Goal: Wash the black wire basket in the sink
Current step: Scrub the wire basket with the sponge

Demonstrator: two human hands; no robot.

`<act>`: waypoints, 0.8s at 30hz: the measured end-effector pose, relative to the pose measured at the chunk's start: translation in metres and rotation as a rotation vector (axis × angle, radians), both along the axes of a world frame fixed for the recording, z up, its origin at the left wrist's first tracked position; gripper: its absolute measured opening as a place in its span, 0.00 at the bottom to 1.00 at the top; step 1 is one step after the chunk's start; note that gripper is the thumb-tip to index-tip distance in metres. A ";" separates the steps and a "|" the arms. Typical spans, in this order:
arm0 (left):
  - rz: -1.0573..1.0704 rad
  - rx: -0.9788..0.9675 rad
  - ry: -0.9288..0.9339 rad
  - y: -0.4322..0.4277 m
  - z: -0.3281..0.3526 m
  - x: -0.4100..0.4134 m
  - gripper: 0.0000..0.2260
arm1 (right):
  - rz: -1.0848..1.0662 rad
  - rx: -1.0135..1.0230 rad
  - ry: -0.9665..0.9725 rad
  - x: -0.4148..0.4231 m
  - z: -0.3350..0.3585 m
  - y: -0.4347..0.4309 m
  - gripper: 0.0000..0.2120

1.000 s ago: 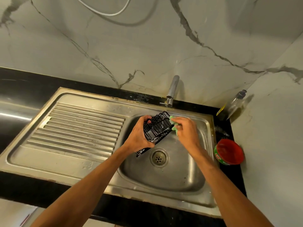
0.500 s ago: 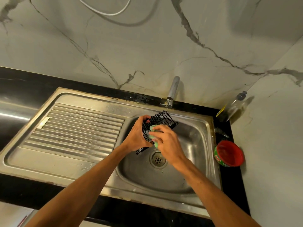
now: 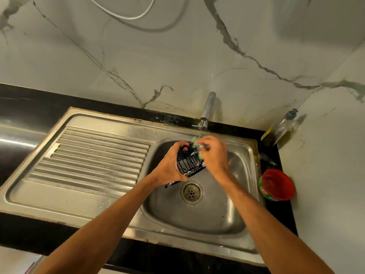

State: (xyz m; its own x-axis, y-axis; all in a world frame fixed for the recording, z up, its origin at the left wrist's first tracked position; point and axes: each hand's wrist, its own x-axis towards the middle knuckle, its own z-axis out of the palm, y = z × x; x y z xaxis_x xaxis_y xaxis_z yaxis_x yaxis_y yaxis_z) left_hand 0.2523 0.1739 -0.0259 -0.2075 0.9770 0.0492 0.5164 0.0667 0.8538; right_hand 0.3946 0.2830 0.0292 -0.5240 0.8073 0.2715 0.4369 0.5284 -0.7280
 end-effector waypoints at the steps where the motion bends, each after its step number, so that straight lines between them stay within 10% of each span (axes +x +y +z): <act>1: -0.014 0.005 0.004 0.001 0.001 0.000 0.49 | 0.131 0.046 -0.061 -0.004 0.000 -0.015 0.11; 7: -0.049 0.033 -0.031 0.002 0.009 0.003 0.57 | 0.019 0.023 -0.091 0.004 -0.012 0.015 0.12; 21: -0.094 0.029 -0.016 0.005 0.012 0.002 0.62 | 0.500 0.190 -0.214 0.015 0.006 -0.038 0.12; 24: -0.093 0.038 -0.025 0.004 0.016 0.000 0.60 | 0.261 0.147 -0.147 0.020 0.003 -0.005 0.12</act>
State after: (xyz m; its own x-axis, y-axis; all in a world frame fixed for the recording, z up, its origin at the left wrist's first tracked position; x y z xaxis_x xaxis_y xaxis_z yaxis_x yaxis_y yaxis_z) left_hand 0.2527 0.1781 -0.0102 -0.1180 0.9896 0.0826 0.4976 -0.0130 0.8673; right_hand 0.4146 0.2779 0.0318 -0.7501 0.5987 0.2809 0.3679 0.7308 -0.5750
